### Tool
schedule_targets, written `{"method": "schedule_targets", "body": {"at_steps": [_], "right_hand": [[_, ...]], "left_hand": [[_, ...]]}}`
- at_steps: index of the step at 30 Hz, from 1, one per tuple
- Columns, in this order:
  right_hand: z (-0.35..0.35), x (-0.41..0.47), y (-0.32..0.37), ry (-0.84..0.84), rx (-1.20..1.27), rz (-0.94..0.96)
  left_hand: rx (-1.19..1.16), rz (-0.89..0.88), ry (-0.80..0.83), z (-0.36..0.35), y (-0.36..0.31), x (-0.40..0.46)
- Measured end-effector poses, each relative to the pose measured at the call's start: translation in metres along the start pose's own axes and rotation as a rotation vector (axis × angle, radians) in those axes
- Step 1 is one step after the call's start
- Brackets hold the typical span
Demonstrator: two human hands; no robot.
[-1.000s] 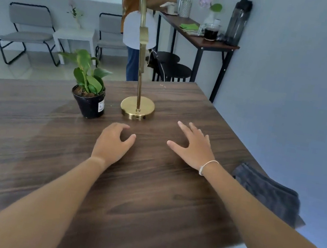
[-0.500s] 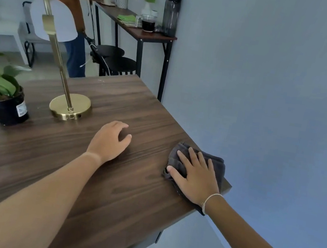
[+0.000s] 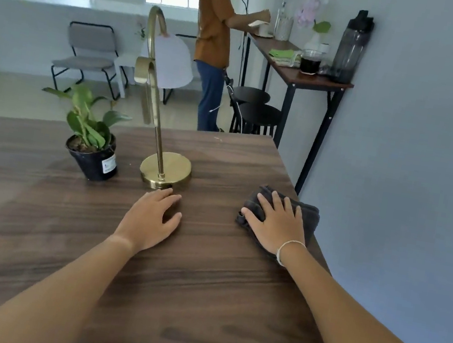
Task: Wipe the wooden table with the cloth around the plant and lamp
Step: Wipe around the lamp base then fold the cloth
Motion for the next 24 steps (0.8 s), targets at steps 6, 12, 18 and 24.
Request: {"method": "schedule_targets", "body": {"at_steps": [6, 12, 18, 24], "right_hand": [[-0.006, 0.097, 0.036, 0.02, -0.048, 0.088], [-0.014, 0.173, 0.072, 0.006, -0.084, 0.135], [-0.02, 0.232, 0.102, 0.016, -0.09, 0.169], [-0.026, 0.26, 0.125, 0.014, -0.096, 0.189]], "left_hand": [[0.059, 0.054, 0.052, 0.004, 0.039, 0.001], [0.016, 0.075, -0.018, 0.009, 0.051, 0.004], [-0.008, 0.093, 0.003, 0.005, 0.055, 0.004], [-0.007, 0.109, 0.005, 0.002, 0.058, 0.008]]}}
Point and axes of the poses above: each hand's wrist, its own x-axis towards the middle knuckle, its own z-axis out of the back of the hand, y = z × x, the point moved 7 cm from there along x, towards the middle knuckle, and after that the axes turned 7 degrees about x, right-handed, at the moved point
